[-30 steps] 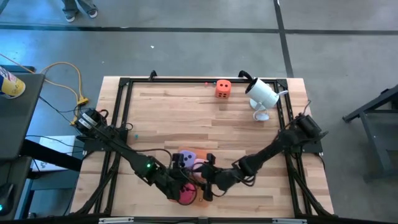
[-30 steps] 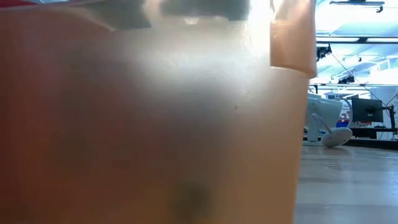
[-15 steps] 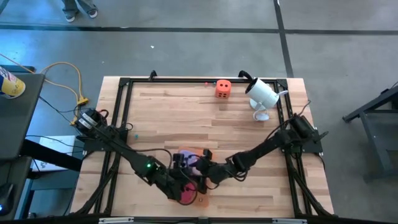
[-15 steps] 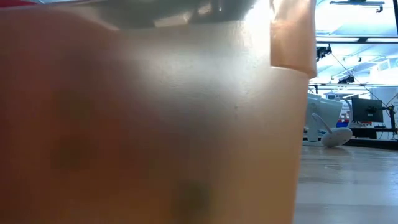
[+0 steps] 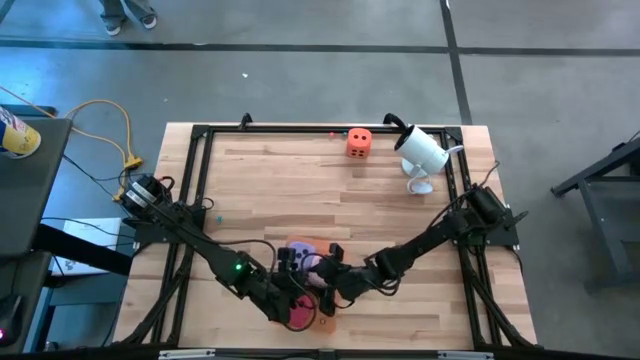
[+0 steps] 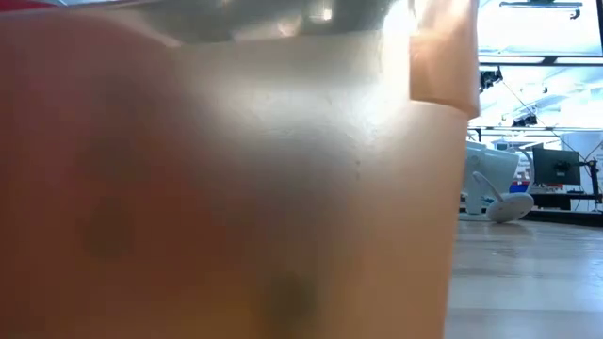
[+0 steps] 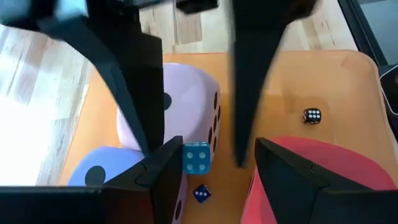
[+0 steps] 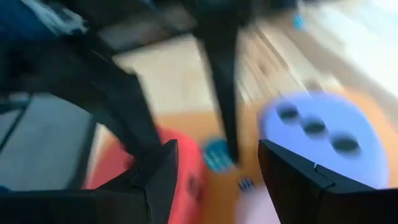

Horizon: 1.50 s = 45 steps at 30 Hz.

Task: Pick & Place Dice
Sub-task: Put the bottom small light blue dice into the orange bin

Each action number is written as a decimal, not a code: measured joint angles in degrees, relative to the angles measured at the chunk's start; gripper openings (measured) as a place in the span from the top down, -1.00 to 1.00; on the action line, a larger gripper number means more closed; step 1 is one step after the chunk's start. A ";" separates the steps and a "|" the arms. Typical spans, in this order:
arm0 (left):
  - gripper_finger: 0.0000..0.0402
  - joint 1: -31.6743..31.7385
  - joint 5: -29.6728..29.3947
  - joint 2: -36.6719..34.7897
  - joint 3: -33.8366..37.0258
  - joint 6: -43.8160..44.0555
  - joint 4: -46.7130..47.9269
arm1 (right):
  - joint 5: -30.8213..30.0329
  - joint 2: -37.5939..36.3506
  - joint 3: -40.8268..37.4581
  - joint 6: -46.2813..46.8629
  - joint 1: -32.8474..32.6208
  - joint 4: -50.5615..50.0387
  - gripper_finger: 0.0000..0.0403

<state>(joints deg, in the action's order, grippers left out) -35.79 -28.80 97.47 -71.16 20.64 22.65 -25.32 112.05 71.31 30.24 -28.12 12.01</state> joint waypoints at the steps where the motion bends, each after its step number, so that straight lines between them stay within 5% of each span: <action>1: 0.05 0.00 0.00 0.00 0.00 -0.01 0.00 | 0.00 0.00 0.00 -2.18 -0.32 2.36 -0.04; 7: 0.05 -0.12 0.22 -0.02 -0.09 -0.19 -0.05 | -1.82 0.07 -0.04 -11.15 -0.67 8.81 -0.05; 22: 0.04 -0.03 0.01 0.00 -0.02 0.00 -0.42 | 3.24 4.40 0.09 -1.01 2.30 4.55 -0.05; 31: 0.05 -0.91 0.03 -0.14 -0.02 -1.90 0.79 | 2.87 3.92 0.02 -2.39 1.90 4.95 -0.05; 45: 0.05 -4.94 -0.52 -11.89 -0.02 9.99 28.46 | 1.27 -1.79 0.10 -2.25 0.70 -3.50 -0.05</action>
<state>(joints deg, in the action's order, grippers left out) -40.73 -29.32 85.58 -71.18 30.64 51.12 -24.05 110.26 71.41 27.99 -27.42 8.51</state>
